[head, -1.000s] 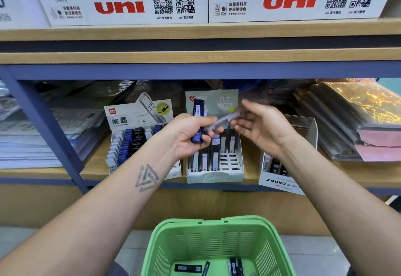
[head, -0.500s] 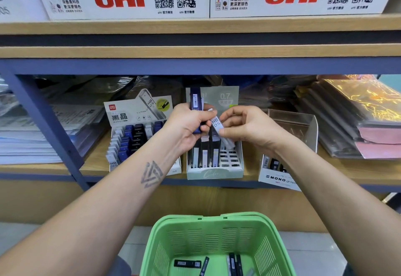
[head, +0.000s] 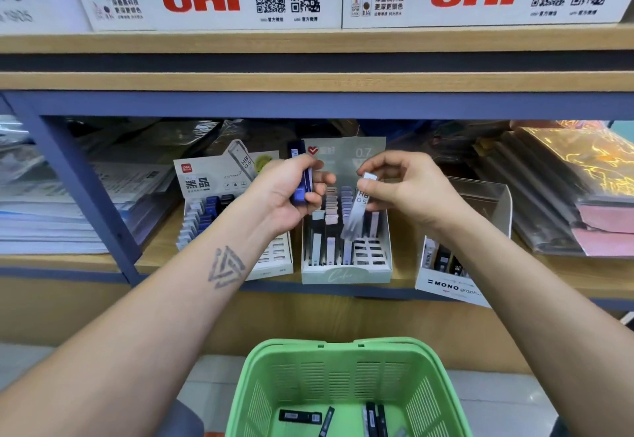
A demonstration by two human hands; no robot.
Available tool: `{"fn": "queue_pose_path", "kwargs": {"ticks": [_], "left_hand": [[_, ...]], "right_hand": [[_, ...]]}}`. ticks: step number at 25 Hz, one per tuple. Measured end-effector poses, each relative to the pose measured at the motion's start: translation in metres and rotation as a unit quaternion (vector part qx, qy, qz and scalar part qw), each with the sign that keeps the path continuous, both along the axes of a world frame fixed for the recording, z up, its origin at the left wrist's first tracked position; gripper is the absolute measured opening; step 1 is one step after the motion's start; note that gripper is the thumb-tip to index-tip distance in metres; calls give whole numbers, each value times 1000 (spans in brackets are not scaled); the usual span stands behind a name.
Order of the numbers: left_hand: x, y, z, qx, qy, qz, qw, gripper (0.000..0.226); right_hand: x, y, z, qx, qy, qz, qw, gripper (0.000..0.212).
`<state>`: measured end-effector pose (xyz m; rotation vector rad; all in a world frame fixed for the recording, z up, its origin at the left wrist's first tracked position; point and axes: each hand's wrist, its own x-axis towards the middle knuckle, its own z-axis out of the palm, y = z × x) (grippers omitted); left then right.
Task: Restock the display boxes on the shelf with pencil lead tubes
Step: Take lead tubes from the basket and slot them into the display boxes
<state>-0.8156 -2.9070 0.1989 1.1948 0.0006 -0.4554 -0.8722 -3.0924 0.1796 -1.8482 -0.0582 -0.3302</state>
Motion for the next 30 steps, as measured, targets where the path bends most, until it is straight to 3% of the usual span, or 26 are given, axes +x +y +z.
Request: {"fn": "queue_pose_path", "kwargs": {"ticks": [3, 7, 10, 17, 23, 30], "left_hand": [[8, 26, 1, 16, 6, 34, 999, 5], [17, 68, 1, 73, 27, 71, 994, 14], [23, 93, 0, 109, 38, 84, 990, 21], [24, 124, -3, 134, 42, 95, 986, 24], [23, 142, -3, 143, 44, 106, 983, 21], [22, 150, 1, 135, 36, 107, 984, 19]], "right_hand": [[8, 26, -2, -10, -17, 19, 1000, 12], [21, 54, -5, -117, -23, 10, 993, 15], [29, 74, -13, -209, -57, 3, 976, 12], [54, 124, -27, -320, -102, -14, 942, 18], [88, 162, -40, -416, -116, -20, 902, 8], [97, 173, -39, -428, -84, -19, 899, 11]]}}
